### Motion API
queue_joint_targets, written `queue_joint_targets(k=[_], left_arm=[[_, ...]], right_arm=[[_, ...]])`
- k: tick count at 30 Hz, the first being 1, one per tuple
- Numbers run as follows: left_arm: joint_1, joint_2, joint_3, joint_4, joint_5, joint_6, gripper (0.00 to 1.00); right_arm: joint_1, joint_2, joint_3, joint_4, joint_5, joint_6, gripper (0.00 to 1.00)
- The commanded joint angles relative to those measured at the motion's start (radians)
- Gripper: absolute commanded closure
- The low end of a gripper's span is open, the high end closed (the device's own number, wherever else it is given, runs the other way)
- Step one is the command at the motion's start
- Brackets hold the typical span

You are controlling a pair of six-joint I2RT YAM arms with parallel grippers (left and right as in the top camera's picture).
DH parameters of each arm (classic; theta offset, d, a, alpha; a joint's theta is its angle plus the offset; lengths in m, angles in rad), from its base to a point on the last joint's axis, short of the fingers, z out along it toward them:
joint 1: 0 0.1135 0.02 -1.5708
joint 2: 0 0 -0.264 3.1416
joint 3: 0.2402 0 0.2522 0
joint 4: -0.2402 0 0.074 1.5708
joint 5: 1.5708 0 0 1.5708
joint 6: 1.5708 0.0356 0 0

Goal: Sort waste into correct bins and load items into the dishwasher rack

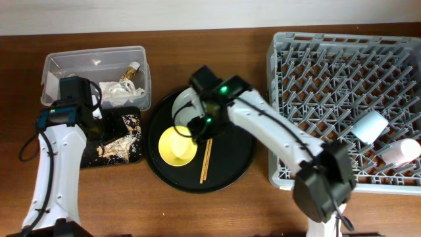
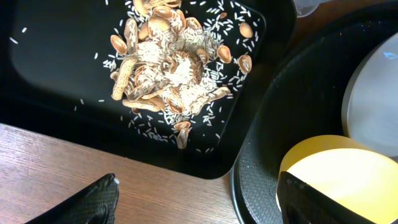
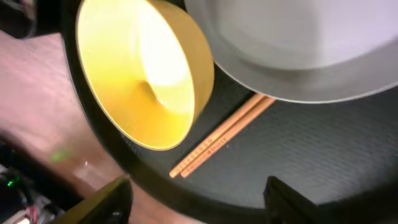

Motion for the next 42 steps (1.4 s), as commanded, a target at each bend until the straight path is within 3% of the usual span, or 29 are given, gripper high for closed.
queue_joint_targets(k=[1, 4, 5, 8, 14, 21, 27, 32, 35, 42], left_arm=[[0.003, -0.017, 0.004, -0.001, 0.011, -0.006, 0.19], [0.003, -0.017, 0.005, -0.001, 0.011, -0.006, 0.19], [0.003, -0.017, 0.005, -0.001, 0.011, -0.006, 0.19], [0.003, -0.017, 0.005, -0.001, 0.011, -0.006, 0.19], [0.003, -0.017, 0.005, -0.001, 0.011, -0.006, 0.19], [0.003, -0.017, 0.005, -0.001, 0.011, -0.006, 0.19], [0.003, -0.017, 0.004, -0.001, 0.011, -0.006, 0.19], [0.003, -0.017, 0.005, 0.003, 0.011, -0.006, 0.19], [0.003, -0.017, 0.004, 0.006, 0.011, -0.006, 0.19], [0.003, -0.017, 0.005, 0.007, 0.011, -0.006, 0.19]], right_arm=[[0.041, 0.072, 0.000, 0.029, 0.095, 0.098, 0.36], [0.054, 0.130, 0.000, 0.058, 0.094, 0.104, 0.52], [0.054, 0.145, 0.000, 0.065, 0.094, 0.125, 0.53], [0.053, 0.145, 0.000, 0.069, 0.095, 0.129, 0.77], [-0.001, 0.034, 0.001, 0.061, 0.099, 0.091, 0.95], [-0.091, -0.120, 0.001, -0.006, 0.123, 0.040, 0.96], [-0.196, -0.247, 0.001, -0.026, 0.458, 0.042, 0.96], [-0.386, -0.383, 0.001, 0.072, 0.766, 0.041, 0.96], [-0.513, -0.381, 0.000, 0.151, 0.903, 0.042, 0.96], [-0.711, -0.301, 0.000, 0.291, 0.956, 0.041, 0.96]])
